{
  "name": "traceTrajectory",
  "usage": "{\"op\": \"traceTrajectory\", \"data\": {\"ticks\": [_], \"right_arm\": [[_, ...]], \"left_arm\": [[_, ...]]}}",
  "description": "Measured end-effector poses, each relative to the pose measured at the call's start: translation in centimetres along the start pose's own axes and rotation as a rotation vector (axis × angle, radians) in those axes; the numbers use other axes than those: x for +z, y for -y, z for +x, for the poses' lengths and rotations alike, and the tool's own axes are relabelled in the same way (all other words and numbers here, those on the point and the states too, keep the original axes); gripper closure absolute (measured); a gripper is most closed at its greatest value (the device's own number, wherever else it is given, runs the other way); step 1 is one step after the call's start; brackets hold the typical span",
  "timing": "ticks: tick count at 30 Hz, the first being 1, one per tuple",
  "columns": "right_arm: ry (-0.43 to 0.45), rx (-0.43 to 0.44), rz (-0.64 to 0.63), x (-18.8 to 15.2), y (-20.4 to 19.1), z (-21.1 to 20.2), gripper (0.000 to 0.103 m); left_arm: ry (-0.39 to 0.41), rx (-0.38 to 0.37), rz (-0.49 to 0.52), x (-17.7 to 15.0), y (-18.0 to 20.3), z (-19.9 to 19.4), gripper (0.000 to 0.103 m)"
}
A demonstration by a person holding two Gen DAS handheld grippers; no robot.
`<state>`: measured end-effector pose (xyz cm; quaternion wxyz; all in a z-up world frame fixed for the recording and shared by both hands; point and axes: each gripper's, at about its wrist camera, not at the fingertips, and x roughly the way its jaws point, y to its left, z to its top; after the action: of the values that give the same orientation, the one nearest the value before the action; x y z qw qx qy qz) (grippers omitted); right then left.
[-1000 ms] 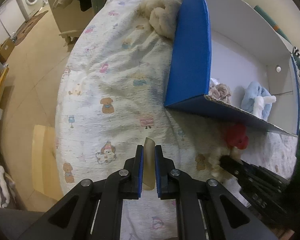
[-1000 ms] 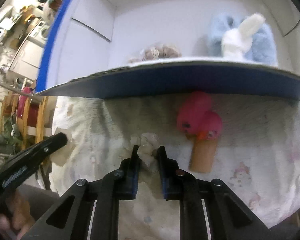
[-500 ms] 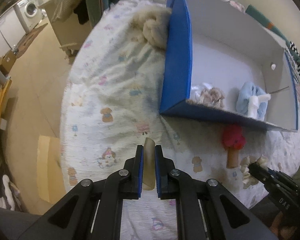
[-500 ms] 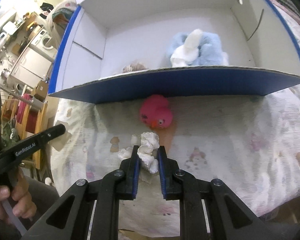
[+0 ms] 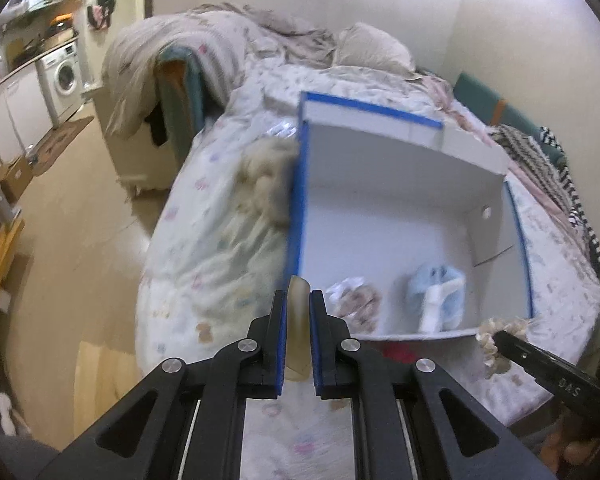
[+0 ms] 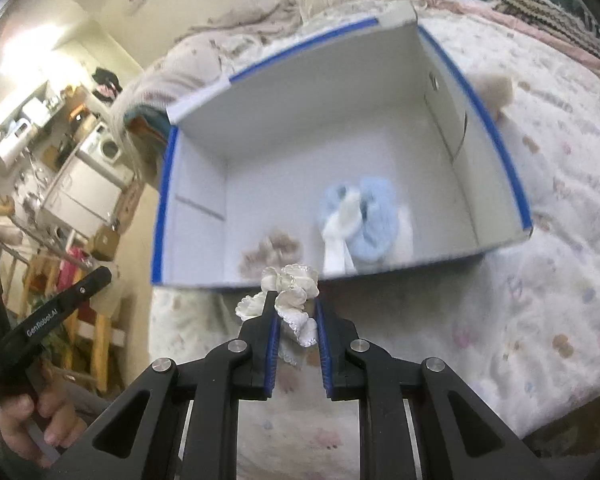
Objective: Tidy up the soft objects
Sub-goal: 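Carry the tan piece and white scrunchie into the box and open both grippers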
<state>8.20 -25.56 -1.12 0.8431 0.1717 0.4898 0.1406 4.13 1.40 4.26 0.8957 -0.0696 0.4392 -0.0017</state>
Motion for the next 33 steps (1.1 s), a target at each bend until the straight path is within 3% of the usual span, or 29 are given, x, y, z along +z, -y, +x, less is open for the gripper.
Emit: {"op": "traceTrajectory", "data": {"ticks": [9, 15, 24, 33], "right_arm": [[0.044, 0.016, -0.017, 5.0, -0.6, -1.0, 0.084], [0.057, 0.002, -0.029, 7.9, -0.5, 0.9, 0.084], [-0.007, 0.021, 0.064, 7.7, 2.0, 5.3, 0.084], [-0.099, -0.027, -0.01, 7.5, 0.8, 8.3, 0.084]], "left_arm": [[0.012, -0.032, 0.074, 4.4, 4.1, 1.9, 0.093], [0.014, -0.028, 0.08, 6.3, 5.7, 4.8, 0.093], [-0.091, -0.05, 0.124, 4.4, 6.8, 11.1, 0.093], [-0.169, -0.032, 0.153, 2.5, 6.9, 14.1, 0.093]]}}
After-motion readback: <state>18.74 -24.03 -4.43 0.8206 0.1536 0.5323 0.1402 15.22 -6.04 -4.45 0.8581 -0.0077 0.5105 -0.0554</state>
